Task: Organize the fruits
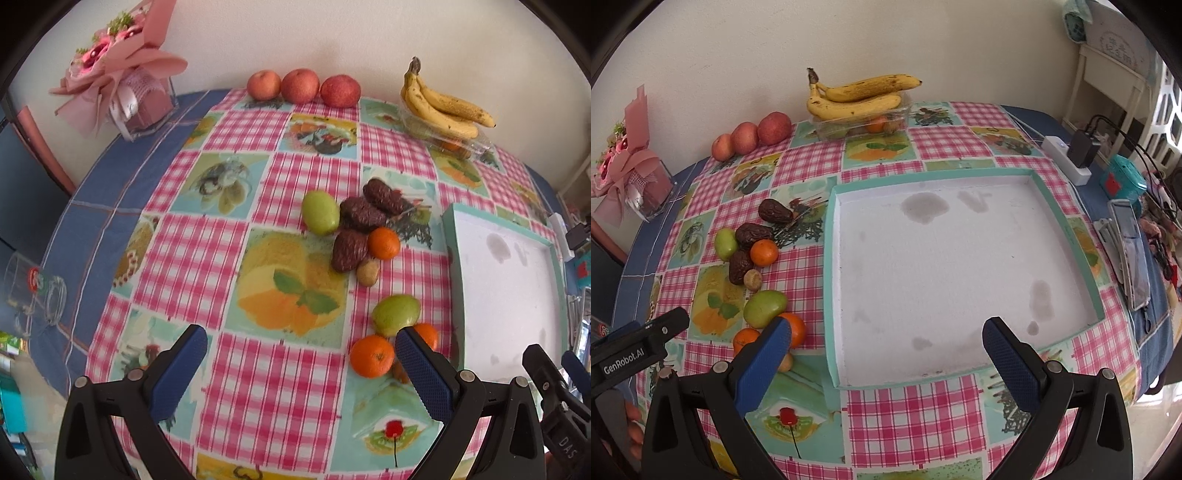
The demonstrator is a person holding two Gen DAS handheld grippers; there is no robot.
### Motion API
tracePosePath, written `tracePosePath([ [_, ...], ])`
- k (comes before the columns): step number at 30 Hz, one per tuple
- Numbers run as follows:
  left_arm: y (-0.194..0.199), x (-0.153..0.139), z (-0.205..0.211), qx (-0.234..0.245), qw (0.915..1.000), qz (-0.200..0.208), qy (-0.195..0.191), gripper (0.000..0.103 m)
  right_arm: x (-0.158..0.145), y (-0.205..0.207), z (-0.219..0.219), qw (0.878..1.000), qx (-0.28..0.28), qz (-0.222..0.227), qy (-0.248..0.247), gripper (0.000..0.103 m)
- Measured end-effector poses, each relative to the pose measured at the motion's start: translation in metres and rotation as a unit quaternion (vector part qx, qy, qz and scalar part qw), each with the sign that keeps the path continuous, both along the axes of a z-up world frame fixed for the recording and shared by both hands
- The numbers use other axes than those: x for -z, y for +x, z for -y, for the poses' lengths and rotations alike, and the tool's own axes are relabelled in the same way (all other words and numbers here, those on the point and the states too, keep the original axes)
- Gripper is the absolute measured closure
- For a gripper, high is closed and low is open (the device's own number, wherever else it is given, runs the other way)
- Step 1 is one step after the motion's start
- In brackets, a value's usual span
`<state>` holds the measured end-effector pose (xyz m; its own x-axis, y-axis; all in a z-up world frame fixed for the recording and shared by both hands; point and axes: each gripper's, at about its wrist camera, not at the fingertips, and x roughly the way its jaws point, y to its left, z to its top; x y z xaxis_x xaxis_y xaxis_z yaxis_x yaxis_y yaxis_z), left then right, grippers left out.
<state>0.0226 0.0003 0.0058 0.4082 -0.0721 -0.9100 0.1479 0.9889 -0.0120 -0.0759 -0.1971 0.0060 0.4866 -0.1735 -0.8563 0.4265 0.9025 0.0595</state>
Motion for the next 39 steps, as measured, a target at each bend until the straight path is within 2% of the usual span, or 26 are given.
tracePosePath([
  [3,0.005,-0.007,-0.002,0.000,0.9994,0.035,0.003,0.000,-0.001,0.006,-0.001,1.000,-0.009,0.019,0.006,0.000],
  [6,0.015,-0.012,-0.011,-0.010,0.9984,0.052,-0.021,0.000,-0.003,0.012,-0.001,0.999,-0.013,0.040,0.010,0.000],
  [11,0.029,-0.017,-0.033,-0.050,0.9947,0.087,-0.025,0.000,0.001,0.025,-0.002,0.999,-0.018,0.037,0.033,0.000],
  [16,0.039,-0.020,-0.062,-0.094,0.9905,0.092,-0.040,0.000,0.001,0.038,-0.014,0.997,-0.048,0.044,0.051,0.000],
  [22,0.047,-0.027,-0.085,-0.104,0.9873,0.104,-0.059,0.000,-0.005,0.059,-0.038,0.994,-0.093,0.052,0.037,0.000],
  [26,0.054,-0.035,-0.095,-0.112,0.9843,0.124,-0.056,0.000,-0.005,0.072,-0.047,0.992,-0.106,0.049,0.039,0.000],
  [29,0.060,-0.034,-0.104,-0.123,0.9825,0.114,-0.082,0.000,-0.004,0.082,-0.052,0.992,-0.115,0.047,0.033,0.001],
  [31,0.064,-0.030,-0.106,-0.124,0.9828,0.099,-0.095,0.000,-0.005,0.087,-0.055,0.991,-0.123,0.046,0.026,0.010],
  [33,0.067,-0.024,-0.106,-0.127,0.9848,0.083,-0.084,0.000,-0.002,0.092,-0.057,0.991,-0.126,0.040,0.028,0.018],
  [36,0.067,-0.017,-0.103,-0.124,0.9871,0.061,-0.081,0.002,0.006,0.098,-0.061,0.990,-0.135,0.025,0.033,0.018],
  [39,0.068,-0.007,-0.097,-0.112,0.9887,0.033,-0.095,0.004,0.019,0.101,-0.065,0.989,-0.144,-0.001,0.040,0.026],
])
